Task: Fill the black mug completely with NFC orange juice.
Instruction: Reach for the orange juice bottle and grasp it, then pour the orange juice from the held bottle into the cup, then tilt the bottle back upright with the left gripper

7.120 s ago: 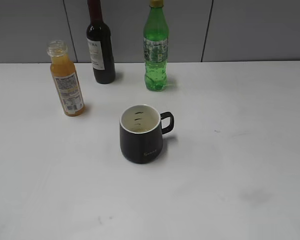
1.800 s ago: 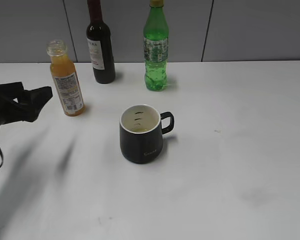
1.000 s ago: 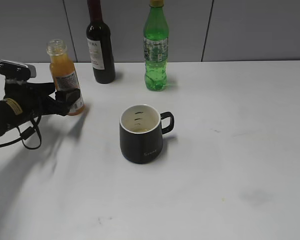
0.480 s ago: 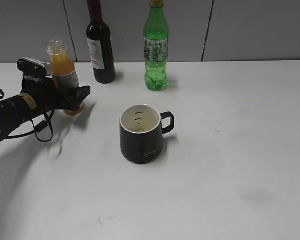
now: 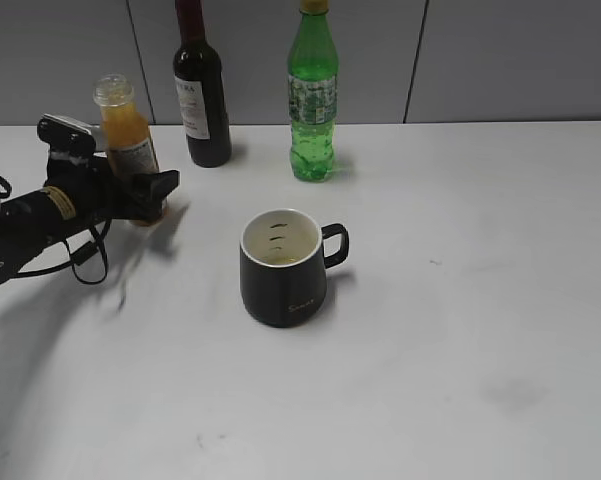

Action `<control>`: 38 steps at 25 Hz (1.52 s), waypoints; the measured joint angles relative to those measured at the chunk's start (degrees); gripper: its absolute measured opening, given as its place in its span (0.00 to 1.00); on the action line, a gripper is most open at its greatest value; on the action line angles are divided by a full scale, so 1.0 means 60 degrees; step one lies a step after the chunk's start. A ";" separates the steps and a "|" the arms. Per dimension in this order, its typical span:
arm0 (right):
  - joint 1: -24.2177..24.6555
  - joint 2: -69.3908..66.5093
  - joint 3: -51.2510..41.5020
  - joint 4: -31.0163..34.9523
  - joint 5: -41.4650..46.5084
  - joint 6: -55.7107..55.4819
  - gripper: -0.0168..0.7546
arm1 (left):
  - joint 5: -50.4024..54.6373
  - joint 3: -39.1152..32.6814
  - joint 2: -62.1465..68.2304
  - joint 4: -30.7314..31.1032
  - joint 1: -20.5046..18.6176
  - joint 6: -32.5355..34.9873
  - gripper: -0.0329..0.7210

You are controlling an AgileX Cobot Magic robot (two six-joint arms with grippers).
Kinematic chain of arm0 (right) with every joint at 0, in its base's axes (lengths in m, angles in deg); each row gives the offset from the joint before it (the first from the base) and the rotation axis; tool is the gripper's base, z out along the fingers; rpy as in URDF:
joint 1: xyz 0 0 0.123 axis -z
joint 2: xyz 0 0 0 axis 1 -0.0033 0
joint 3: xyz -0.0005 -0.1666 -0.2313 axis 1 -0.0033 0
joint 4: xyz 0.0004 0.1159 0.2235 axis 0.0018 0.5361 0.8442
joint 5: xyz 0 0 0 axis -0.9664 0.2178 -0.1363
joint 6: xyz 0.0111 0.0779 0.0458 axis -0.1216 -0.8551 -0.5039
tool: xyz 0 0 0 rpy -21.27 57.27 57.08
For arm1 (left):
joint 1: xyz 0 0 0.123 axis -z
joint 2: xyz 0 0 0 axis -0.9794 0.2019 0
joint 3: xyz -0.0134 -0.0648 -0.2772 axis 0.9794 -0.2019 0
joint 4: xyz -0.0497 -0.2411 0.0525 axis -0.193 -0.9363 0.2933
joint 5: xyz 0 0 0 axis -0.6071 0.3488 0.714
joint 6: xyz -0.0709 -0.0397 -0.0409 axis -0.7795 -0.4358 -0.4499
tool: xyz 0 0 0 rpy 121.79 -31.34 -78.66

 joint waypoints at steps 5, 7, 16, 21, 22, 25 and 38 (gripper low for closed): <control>0.0000 0.0000 0.0000 0.0000 0.0000 0.0000 0.79 | -0.0066 -0.0056 -0.0057 0.0249 0.0000 0.0000 0.67; 0.0000 0.0000 0.0000 0.0000 0.0000 0.0000 0.79 | 0.0039 -0.0191 -0.0270 0.0596 0.0011 0.0000 0.67; 0.0000 0.0000 0.0000 0.0000 0.0000 0.0000 0.79 | 0.0415 -0.0720 -0.1509 0.0861 0.0897 0.0000 0.67; 0.0000 0.0000 0.0000 0.0000 0.0000 0.0000 0.79 | 0.0813 -0.0766 -0.1528 0.0931 0.1606 0.0067 0.67; 0.0000 0.0000 0.0000 0.0000 0.0000 0.0000 0.79 | 0.0914 -0.0766 -0.1528 0.0935 0.1725 0.0078 0.67; 0.0000 0.0000 0.0000 0.0000 0.0000 0.0000 0.79 | 0.0998 -0.0766 -0.1528 0.0935 0.1990 0.0366 0.67; 0.0000 0.0000 0.0000 0.0000 0.0000 0.0000 0.79 | 0.1439 -0.0766 -0.1528 0.0843 0.2097 0.3447 0.67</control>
